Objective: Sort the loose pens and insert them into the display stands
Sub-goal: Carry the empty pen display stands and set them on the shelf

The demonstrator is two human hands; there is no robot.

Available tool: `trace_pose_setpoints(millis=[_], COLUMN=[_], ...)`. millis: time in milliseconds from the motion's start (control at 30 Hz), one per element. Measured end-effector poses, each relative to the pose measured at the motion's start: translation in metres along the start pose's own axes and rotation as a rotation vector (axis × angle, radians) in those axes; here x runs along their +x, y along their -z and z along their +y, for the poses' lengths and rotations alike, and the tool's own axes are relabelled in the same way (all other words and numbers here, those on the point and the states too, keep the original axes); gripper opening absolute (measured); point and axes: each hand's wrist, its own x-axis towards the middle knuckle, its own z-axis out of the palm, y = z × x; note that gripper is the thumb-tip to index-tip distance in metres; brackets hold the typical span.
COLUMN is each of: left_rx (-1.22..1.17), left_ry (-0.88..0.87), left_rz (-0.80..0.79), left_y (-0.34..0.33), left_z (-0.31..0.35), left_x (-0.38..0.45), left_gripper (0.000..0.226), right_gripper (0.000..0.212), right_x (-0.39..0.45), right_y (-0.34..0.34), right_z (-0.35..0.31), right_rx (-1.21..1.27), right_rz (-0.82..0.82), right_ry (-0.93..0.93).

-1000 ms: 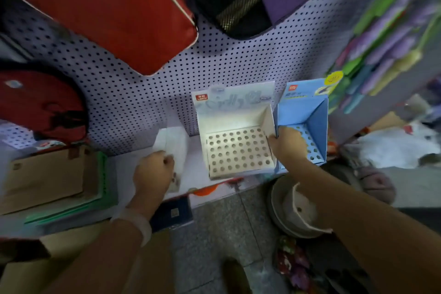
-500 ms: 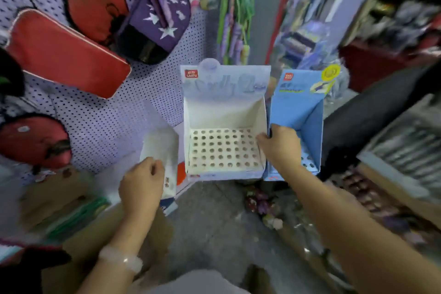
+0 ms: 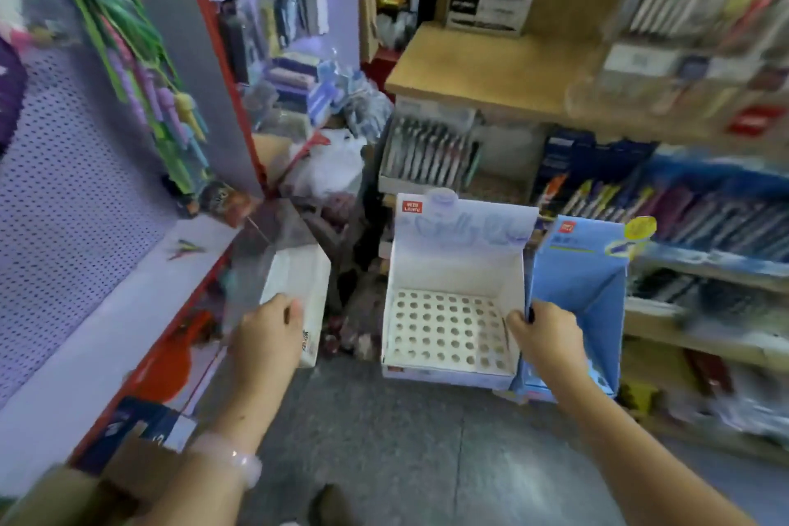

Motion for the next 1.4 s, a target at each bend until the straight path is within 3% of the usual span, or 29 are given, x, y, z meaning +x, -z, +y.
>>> trace_pose_setpoints(millis=[267,533,700,1033,1233,1400], left_rx=[-0.061,-0.125,-0.146,-0.199,-0.197,-0.157], left_ry=[-0.360,-0.756,-0.968,-1.374,-1.492,-1.504], left_rz=[-0.197,-0.402,-0.492,-0.662,-0.804,-0.806], left_y=[-0.049,-0.113,-0.136,-0.175,-0.219,-0.260], left_z=[0.155,0.284,0.342,0.421,0.469,0.539], left_x=[-0.066,-0.112,-0.140,-0.225,-0.287,-0.344], left_gripper=[0.035,0.033,0.034,0.032,0.042,0.044], right_gripper=[0.040,0.038,0.025,0.024,0.036,0.032], right_x=[-0.067,-0.149,-0.199,-0.307,-0.342,-0.336], right_y=[0.112,0.177,0.188,0.194,0.194,0.229], right_z=[0.160,0.255,0.287,0.319,0.385,0.472], right_rx=[0.018,-0.015,0.017,0.004,0.082,0.128], right_rz=[0.251,0.499,0.669,0.907,1.015,1.032], right_ry=[-0.417,-0.763,-0.899,-1.283,-1.444,-1.476])
